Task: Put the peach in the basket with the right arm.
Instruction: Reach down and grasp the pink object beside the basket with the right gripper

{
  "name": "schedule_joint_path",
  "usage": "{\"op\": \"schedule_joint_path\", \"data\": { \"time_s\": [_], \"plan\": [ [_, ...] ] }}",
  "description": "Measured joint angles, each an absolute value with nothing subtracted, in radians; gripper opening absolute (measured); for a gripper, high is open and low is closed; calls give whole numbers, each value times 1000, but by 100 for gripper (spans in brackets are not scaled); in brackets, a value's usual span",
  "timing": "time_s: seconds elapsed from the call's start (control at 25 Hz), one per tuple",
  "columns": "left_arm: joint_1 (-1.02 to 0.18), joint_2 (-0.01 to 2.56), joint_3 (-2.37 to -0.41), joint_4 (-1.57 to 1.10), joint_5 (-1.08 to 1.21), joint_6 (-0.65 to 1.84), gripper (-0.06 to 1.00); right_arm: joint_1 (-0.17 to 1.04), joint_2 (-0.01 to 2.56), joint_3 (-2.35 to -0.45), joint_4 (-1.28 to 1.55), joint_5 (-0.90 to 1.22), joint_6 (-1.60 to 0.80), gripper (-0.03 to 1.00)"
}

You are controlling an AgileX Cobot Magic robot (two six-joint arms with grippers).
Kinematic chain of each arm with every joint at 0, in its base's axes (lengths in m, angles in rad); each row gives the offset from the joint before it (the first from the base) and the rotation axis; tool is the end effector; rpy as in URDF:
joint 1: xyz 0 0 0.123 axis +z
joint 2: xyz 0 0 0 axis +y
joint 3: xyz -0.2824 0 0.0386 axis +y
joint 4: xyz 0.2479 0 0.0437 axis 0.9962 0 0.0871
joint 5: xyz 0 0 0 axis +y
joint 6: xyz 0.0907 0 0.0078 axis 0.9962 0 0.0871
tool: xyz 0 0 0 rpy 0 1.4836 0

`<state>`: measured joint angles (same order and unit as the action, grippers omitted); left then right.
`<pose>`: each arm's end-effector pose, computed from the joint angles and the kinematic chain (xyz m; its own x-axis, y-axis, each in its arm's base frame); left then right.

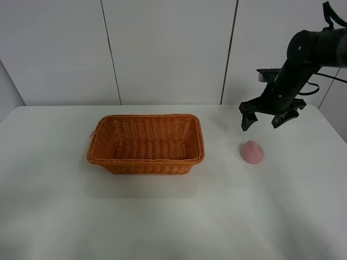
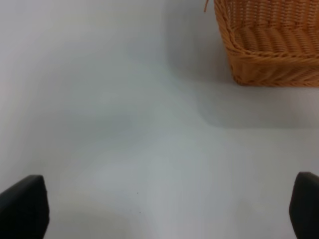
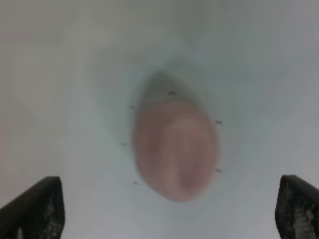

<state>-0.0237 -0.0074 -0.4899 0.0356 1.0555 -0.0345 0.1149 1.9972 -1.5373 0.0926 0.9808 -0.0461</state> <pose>-0.0045 0.0029 0.2748 -0.4533 -0.0062 -0.8913 -0.0116 0.9999 -0.0011 0.4096 0.0543 0.2047 -0.9703 -0.1064 -0.2171 -0.1256 0.9892 0.0762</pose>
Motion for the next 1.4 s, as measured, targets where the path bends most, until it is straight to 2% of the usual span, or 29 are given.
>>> {"op": "schedule_joint_path", "data": {
  "time_s": [1.2,1.28,1.4],
  "plan": [
    [-24,-7,-490,36,1055,-34,99,115,2220,-1538,65,891,0,64],
    [-24,-7,-490,36,1055,-34,99,115,2220,-1538,65,893,0,62],
    [-24,-7,-490,36,1055,-34,99,115,2220,-1539,64,901,0,48]
  ]
}}
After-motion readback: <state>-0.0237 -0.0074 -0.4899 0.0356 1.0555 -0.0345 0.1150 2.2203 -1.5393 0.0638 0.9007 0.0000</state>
